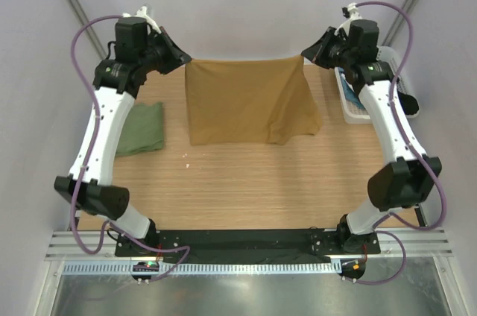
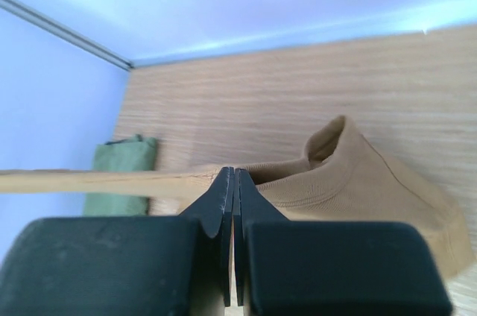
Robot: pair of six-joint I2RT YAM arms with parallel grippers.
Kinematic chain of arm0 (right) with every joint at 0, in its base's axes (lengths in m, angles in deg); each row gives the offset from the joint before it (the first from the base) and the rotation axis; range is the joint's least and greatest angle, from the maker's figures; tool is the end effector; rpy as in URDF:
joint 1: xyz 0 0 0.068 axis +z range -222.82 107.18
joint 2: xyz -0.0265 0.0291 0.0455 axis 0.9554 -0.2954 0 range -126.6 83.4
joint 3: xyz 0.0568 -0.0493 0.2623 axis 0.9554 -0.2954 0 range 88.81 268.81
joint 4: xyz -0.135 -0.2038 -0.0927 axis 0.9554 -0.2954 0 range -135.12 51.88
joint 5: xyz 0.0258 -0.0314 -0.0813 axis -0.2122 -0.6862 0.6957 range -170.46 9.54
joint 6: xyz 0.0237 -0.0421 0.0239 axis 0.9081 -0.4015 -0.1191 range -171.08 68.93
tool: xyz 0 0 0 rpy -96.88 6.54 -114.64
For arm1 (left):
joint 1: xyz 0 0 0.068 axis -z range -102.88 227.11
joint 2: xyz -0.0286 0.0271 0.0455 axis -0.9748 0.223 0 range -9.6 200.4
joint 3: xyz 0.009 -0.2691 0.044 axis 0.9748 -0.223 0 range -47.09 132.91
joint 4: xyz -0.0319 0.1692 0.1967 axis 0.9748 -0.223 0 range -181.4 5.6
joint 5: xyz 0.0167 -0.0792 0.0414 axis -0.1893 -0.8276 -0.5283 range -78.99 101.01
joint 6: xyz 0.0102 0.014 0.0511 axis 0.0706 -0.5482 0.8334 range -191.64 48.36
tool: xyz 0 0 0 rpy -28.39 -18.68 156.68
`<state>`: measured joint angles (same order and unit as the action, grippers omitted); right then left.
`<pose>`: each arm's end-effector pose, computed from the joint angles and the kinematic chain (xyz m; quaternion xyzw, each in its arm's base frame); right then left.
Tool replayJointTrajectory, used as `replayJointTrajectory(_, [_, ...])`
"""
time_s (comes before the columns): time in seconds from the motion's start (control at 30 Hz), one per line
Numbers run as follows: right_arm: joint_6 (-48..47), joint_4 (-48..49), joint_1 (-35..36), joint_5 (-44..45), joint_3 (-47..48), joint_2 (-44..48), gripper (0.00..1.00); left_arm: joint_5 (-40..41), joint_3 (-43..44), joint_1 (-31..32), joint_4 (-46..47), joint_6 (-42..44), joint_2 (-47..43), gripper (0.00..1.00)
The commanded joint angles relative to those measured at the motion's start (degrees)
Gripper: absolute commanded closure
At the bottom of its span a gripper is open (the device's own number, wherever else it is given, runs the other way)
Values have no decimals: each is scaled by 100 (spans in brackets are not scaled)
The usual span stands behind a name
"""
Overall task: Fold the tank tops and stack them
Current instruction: Flatten the tank top out
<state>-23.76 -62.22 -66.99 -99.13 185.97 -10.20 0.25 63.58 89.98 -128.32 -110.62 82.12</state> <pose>0.3751 0.0497 0.4144 0.0604 0.8140 0.2881 0.5008 0.3289 -0.0819 0.4677 -0.1405 0.8292 -0.3051 0.4467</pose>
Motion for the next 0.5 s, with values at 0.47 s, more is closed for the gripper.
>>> replayJointTrajectory(0.47, [239,679,41,-1006,-1525,4771,98,-620,-1690,59,578,-593,-4522,100])
